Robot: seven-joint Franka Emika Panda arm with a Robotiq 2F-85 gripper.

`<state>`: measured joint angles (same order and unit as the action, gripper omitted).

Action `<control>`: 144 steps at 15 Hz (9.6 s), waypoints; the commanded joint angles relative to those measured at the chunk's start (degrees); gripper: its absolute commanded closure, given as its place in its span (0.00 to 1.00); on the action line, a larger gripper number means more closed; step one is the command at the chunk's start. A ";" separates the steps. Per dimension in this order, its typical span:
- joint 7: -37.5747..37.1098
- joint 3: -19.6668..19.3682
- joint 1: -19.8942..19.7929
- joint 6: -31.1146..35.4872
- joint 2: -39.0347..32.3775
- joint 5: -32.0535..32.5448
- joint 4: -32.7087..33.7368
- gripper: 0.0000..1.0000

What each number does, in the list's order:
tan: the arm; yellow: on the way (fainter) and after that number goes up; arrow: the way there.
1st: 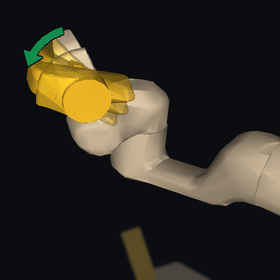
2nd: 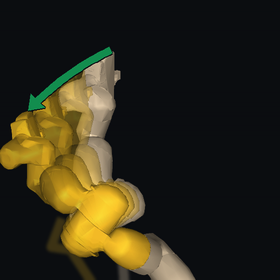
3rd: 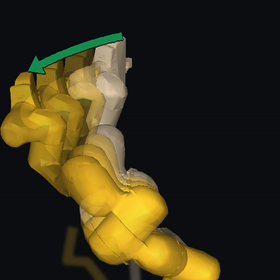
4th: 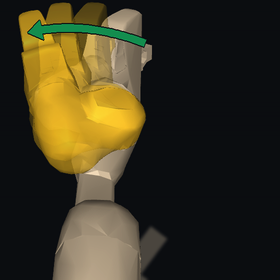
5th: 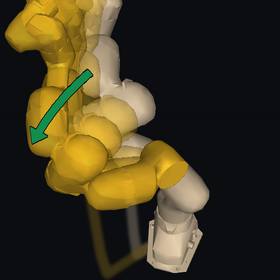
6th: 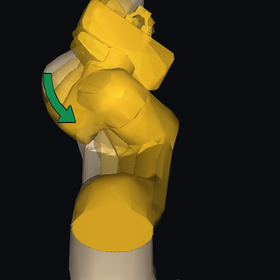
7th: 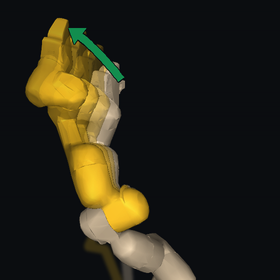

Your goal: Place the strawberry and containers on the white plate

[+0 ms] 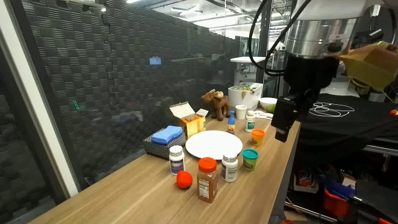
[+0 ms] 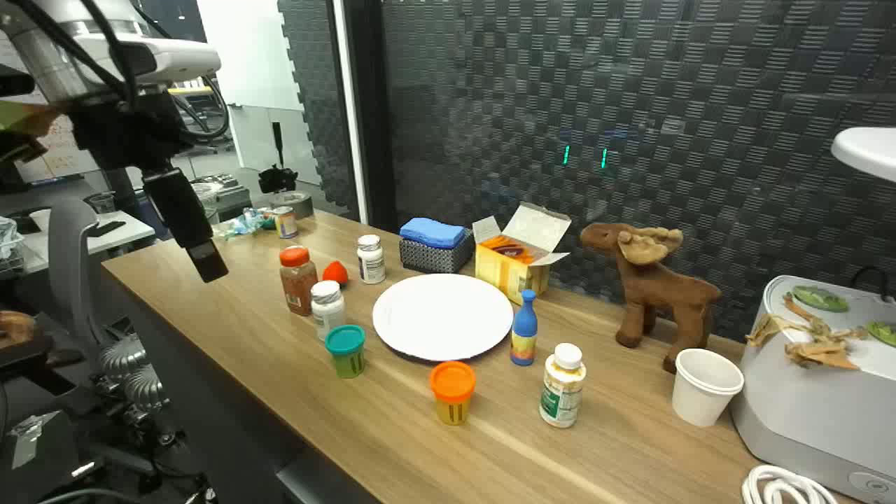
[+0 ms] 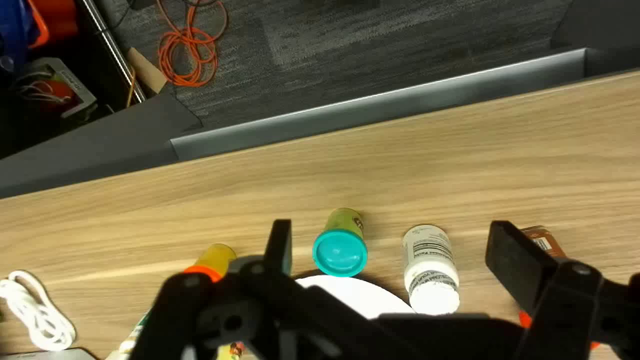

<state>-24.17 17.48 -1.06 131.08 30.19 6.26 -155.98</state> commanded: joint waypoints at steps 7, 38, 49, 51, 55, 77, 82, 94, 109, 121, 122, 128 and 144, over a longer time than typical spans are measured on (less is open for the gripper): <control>0.28 -1.25 0.95 -0.34 -0.75 1.30 1.39 0.00; 11.02 -14.44 16.71 -4.68 -62.18 9.54 61.37 0.26; 14.77 -12.39 14.78 -11.21 -58.35 3.60 60.36 0.80; 14.37 -12.80 14.23 -11.79 -56.84 3.09 60.11 0.80; 12.89 -14.86 11.85 -11.02 -53.42 3.20 60.05 0.80; 7.79 -20.25 6.48 -4.79 -61.49 1.97 62.60 0.24; 3.04 -20.25 11.18 -4.85 -53.47 7.41 57.02 0.00; 8.84 -10.69 15.99 -1.37 -53.67 4.57 49.30 0.00; 25.47 -8.92 13.08 -2.43 -59.95 -2.02 50.63 0.51; 21.88 -11.86 13.93 -1.07 -57.00 2.55 50.44 0.80; 20.52 -12.80 13.97 -0.27 -56.12 3.65 50.24 0.80; 16.73 -15.99 11.32 -0.43 -53.75 3.36 50.90 0.80; 9.66 -20.85 11.93 -2.42 -64.37 9.66 58.56 0.80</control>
<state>-12.29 -1.82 9.76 129.87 -32.17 13.71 -101.08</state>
